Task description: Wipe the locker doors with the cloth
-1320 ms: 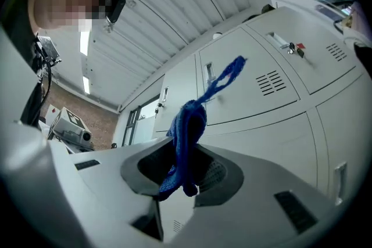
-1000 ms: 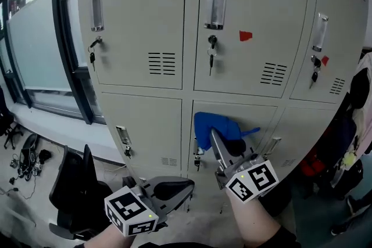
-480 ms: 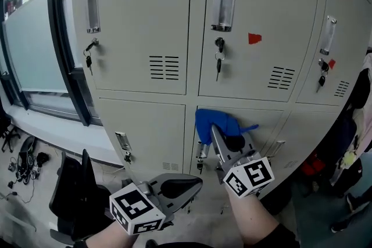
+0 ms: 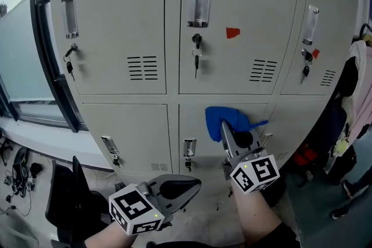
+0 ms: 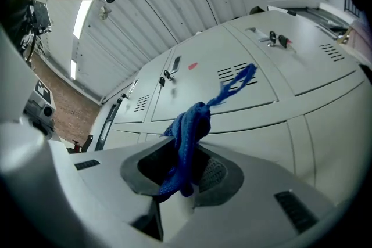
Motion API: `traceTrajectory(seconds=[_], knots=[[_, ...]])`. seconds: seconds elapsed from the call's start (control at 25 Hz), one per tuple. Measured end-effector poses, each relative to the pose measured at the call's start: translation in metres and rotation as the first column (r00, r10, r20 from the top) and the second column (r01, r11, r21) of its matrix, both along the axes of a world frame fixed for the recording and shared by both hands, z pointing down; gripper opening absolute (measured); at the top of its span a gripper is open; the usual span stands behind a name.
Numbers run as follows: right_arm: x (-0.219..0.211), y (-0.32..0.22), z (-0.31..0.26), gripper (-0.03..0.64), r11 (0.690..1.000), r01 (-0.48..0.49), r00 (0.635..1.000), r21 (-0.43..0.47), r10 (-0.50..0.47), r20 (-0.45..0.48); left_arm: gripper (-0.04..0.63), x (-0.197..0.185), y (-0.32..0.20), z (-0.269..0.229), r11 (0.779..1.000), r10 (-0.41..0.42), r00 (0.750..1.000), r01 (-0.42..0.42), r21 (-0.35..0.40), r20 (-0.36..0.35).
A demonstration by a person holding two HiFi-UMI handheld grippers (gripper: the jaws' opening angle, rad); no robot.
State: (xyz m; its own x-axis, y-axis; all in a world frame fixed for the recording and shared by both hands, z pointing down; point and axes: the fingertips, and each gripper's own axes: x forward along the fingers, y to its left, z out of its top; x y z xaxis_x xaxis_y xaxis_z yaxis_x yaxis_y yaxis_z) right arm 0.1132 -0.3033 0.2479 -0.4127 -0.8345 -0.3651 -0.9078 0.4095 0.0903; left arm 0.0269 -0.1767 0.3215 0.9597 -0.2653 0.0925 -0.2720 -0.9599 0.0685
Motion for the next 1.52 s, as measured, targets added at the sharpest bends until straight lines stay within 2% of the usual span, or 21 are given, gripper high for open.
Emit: traceTrajectory(seconds=[0.4, 0.56, 0.72, 0.92, 1.08, 1.24, 1.4, 1.52], knots=[[0.114, 0.010, 0.005, 0.091, 0.987, -0.158, 0.986, -0.011, 0.159, 0.054, 0.006, 0.052, 0.008, 0.001, 0.998, 0.054, 0.998, -0.054, -0.011, 0.017], [0.142, 0.013, 0.003, 0.091, 0.981, -0.193, 0.978, -0.014, 0.194, 0.073, 0.006, 0.068, 0.012, 0.004, 0.997, 0.078, 0.997, -0.077, -0.014, 0.020], [0.152, 0.018, 0.003, 0.092, 0.981, -0.195, 0.976, -0.019, 0.196, 0.096, 0.006, 0.074, 0.015, 0.004, 0.997, 0.082, 0.996, -0.081, -0.016, 0.019], [0.115, 0.023, 0.004, 0.091, 0.996, -0.094, 0.989, -0.007, 0.095, 0.114, 0.006, 0.065, 0.015, 0.005, 0.998, 0.069, 0.997, -0.069, -0.016, 0.018], [0.047, 0.021, 0.013, 0.092, 0.999, 0.040, 0.996, -0.009, -0.039, 0.086, 0.006, 0.047, 0.012, 0.006, 0.999, 0.044, 0.999, -0.044, -0.016, 0.021], [-0.018, 0.016, 0.025, 0.092, 0.989, 0.146, 0.989, -0.032, -0.145, 0.043, 0.006, 0.023, 0.008, 0.002, 1.000, 0.003, 1.000, -0.003, -0.009, 0.022], [-0.061, 0.006, 0.037, 0.092, 0.977, 0.203, 0.979, -0.059, -0.203, 0.010, 0.006, 0.000, 0.007, 0.002, 0.999, -0.036, 0.999, 0.036, -0.007, 0.030], [-0.072, -0.002, 0.045, 0.092, 0.976, 0.202, 0.979, -0.079, -0.201, 0.021, 0.006, -0.013, 0.009, 0.005, 0.998, -0.056, 0.998, 0.057, -0.012, 0.040]])
